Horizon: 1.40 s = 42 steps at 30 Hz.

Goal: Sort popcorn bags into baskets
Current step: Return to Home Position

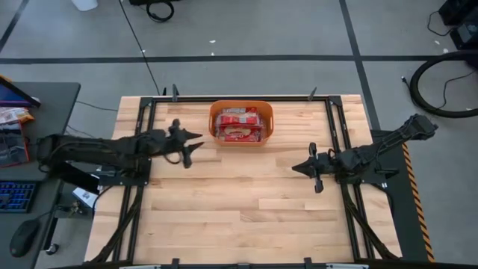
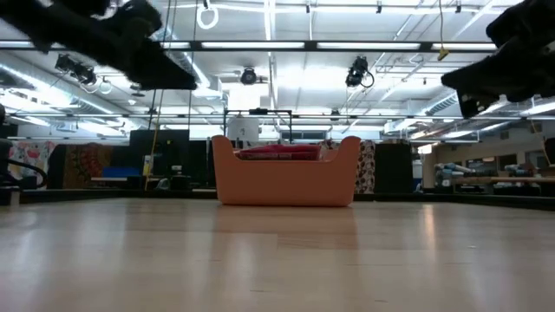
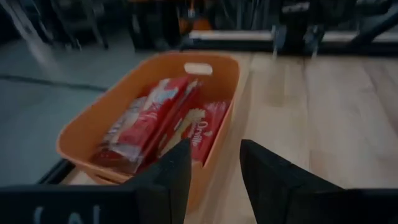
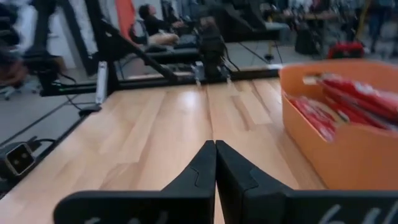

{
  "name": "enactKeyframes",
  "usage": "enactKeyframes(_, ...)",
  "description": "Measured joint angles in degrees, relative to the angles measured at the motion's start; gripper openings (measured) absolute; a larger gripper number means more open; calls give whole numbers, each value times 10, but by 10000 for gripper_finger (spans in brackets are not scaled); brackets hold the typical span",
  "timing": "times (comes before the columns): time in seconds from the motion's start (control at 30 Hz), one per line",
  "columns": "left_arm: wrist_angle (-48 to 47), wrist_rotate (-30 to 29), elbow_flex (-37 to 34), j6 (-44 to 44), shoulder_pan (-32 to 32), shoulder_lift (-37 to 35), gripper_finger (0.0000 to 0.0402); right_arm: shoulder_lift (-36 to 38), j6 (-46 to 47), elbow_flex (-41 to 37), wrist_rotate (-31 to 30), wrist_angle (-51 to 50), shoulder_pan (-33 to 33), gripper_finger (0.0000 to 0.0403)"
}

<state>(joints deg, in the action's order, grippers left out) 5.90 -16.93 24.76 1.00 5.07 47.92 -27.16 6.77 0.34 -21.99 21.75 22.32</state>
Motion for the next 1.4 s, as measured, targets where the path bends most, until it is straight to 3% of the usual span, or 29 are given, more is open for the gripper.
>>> enactKeyframes(0.27, 172, 3, -167, 11, -1, -141, 141, 35, -69, 0, 40, 43, -9, 10)
enactKeyframes(0.43, 178, 3, -210, 8, -2, -208, 141, 52, -75, 0, 40, 41, -11, 10)
enactKeyframes(0.7, 163, 37, -243, 20, -1, -288, 141, 76, -98, 0, 37, 44, -10, 10)
enactKeyframes(0.83, 127, 67, -243, 28, -2, -326, 137, 81, -115, 0, 1, 59, -10, 10)
enactKeyframes(1.17, 52, 157, -243, 82, -2, -447, 88, 81, -115, 0, -24, 59, -10, 12)
enactKeyframes(1.23, 25, 183, -243, 83, -2, -479, 75, 81, -115, 0, -23, 59, -10, 14)
enactKeyframes(1.4, 12, 279, -243, 87, -1, -477, 43, 79, -115, 0, -23, 60, -10, 15)
